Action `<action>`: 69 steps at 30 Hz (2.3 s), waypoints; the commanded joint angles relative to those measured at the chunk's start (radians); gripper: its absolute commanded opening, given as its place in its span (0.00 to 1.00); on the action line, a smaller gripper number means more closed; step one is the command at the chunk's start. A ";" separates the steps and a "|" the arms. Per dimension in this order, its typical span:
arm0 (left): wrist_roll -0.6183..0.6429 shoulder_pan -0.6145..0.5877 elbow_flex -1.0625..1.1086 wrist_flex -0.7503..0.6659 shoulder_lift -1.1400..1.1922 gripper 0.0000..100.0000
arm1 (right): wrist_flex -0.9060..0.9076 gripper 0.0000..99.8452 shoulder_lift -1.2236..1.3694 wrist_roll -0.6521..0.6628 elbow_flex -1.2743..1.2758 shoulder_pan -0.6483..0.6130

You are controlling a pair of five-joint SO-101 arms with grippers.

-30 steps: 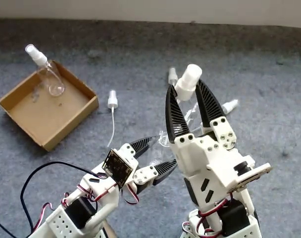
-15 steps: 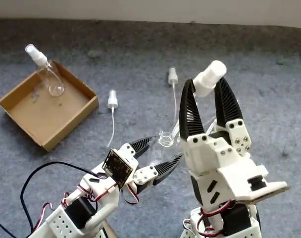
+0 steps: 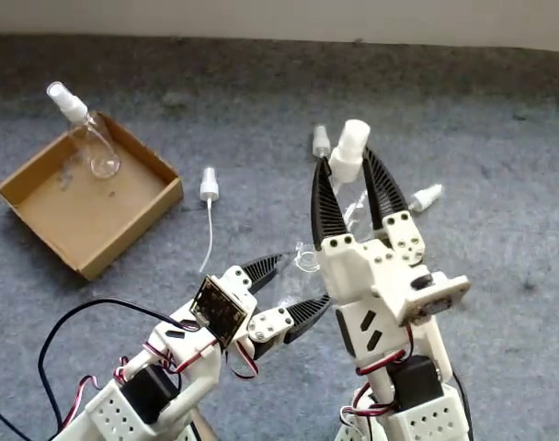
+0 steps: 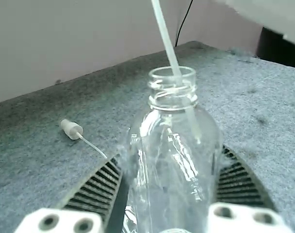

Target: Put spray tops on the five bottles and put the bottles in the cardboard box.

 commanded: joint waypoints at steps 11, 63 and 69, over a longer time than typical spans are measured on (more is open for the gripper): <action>0.002 0.010 0.019 0.002 -0.015 0.13 | 0.309 0.12 -0.085 -0.011 -0.104 -0.082; 0.002 -0.213 0.012 -0.002 -0.018 0.13 | 0.702 0.01 -0.252 -0.011 -0.196 0.318; 0.002 -0.291 0.007 -0.002 -0.018 0.13 | 0.707 0.01 -0.252 -0.011 -0.122 0.318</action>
